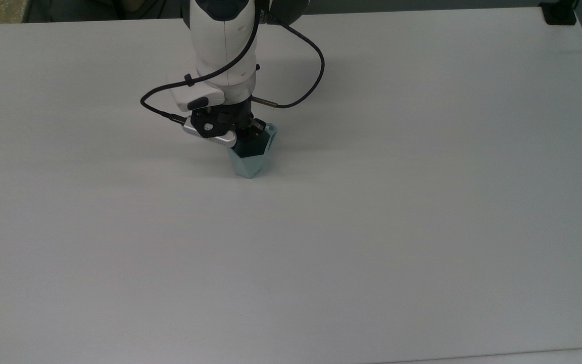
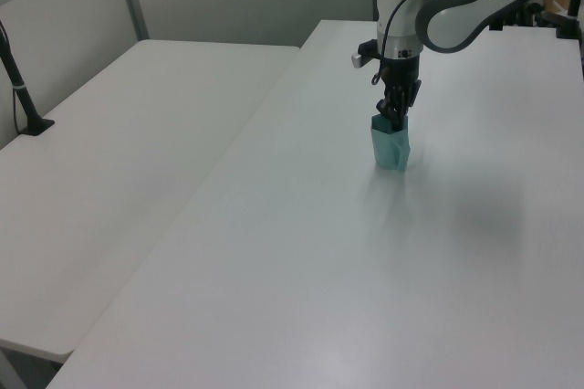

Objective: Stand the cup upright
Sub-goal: 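Lower the upright cup onto the table, then open the gripper and raise it away from the cup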

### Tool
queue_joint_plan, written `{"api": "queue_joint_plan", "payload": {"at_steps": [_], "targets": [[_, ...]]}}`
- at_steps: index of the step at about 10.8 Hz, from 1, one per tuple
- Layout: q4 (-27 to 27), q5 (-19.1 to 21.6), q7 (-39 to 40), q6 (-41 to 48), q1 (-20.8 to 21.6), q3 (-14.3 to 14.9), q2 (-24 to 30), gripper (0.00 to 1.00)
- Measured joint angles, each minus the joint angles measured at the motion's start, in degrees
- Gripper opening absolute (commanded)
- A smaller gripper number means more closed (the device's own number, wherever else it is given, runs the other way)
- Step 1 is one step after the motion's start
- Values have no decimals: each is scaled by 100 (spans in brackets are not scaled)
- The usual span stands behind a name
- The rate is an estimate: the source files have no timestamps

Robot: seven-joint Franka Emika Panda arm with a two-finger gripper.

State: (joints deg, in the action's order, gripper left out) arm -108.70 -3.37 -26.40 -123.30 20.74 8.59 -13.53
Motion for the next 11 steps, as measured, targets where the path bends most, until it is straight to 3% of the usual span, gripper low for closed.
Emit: {"api": "queue_joint_plan", "payload": {"at_steps": [1, 2, 7, 11], "targets": [[-1, 0, 0, 0, 0, 0, -4, 79], [-1, 0, 0, 0, 0, 0, -4, 100], [210, -1, 36, 415, -27, 12, 204, 100], [470, -1, 491, 683, -140, 70, 907, 100]]}}
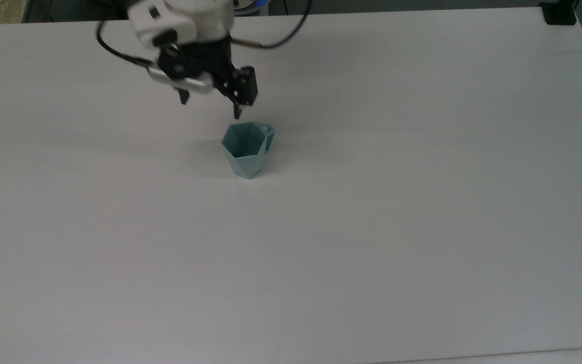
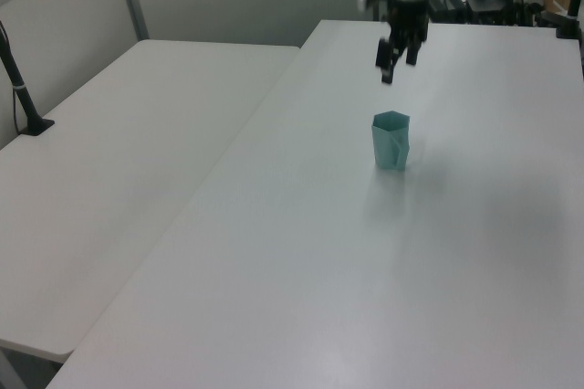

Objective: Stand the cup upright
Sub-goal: 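Open the gripper and raise it away from the cup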

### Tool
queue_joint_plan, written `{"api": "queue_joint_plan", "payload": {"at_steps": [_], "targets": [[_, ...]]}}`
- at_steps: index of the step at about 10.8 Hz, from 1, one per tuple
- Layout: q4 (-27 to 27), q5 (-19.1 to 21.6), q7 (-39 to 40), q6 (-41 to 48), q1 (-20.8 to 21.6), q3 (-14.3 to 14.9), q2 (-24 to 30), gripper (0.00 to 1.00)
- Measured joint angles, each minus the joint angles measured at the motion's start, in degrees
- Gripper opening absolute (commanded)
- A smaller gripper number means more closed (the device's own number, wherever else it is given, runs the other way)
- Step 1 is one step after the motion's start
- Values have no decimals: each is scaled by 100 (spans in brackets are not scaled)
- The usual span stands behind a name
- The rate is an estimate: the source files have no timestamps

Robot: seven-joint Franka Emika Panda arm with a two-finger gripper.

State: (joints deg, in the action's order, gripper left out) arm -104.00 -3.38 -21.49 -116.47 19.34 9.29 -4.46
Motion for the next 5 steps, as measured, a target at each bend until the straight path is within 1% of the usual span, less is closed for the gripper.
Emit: {"api": "queue_joint_plan", "payload": {"at_steps": [1, 2, 4, 5], "targets": [[70, 2, 296, 96, -142, 16, 229, 100], [115, 26, 765, 372, -304, 35, 460, 100], [184, 70, 1796, 1130, -606, 60, 837, 100], [276, 74, 2144, 1573, -728, 65, 941, 100]]}}
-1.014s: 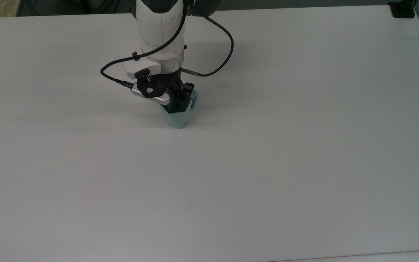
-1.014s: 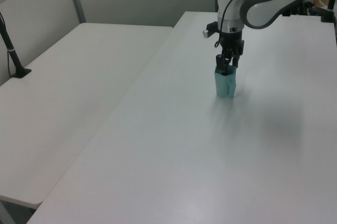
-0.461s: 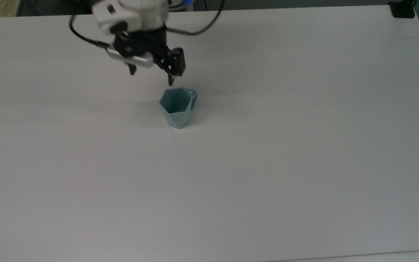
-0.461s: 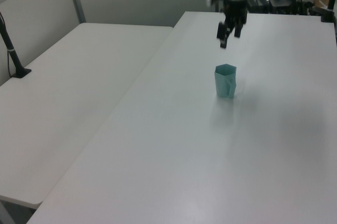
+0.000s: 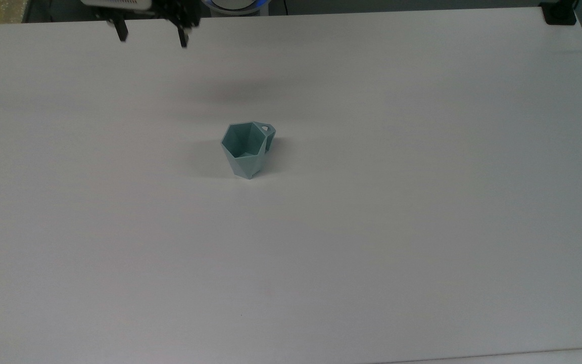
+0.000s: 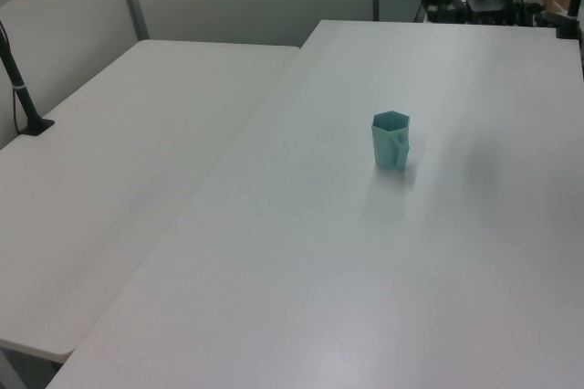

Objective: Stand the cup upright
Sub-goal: 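Open the gripper and raise it away from the cup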

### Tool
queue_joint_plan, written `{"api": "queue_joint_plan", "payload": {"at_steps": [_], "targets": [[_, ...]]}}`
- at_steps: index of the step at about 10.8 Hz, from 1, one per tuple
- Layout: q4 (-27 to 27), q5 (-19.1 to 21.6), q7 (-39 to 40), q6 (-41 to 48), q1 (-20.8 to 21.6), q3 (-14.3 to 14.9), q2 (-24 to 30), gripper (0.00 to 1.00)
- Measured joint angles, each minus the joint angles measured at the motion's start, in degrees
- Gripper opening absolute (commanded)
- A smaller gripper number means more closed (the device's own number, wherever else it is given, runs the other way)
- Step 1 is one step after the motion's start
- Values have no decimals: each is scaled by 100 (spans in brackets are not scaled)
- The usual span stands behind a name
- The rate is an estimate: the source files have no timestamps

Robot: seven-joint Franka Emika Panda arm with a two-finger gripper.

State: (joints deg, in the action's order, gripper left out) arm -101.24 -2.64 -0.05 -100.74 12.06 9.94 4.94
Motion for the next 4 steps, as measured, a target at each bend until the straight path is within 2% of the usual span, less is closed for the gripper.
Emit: {"api": "queue_joint_plan", "payload": {"at_steps": [2, 4], "targets": [[125, 3, 364, 465, -97, 5, 85, 100], [138, 14, 402, 553, -67, 1, 96, 100]]}}
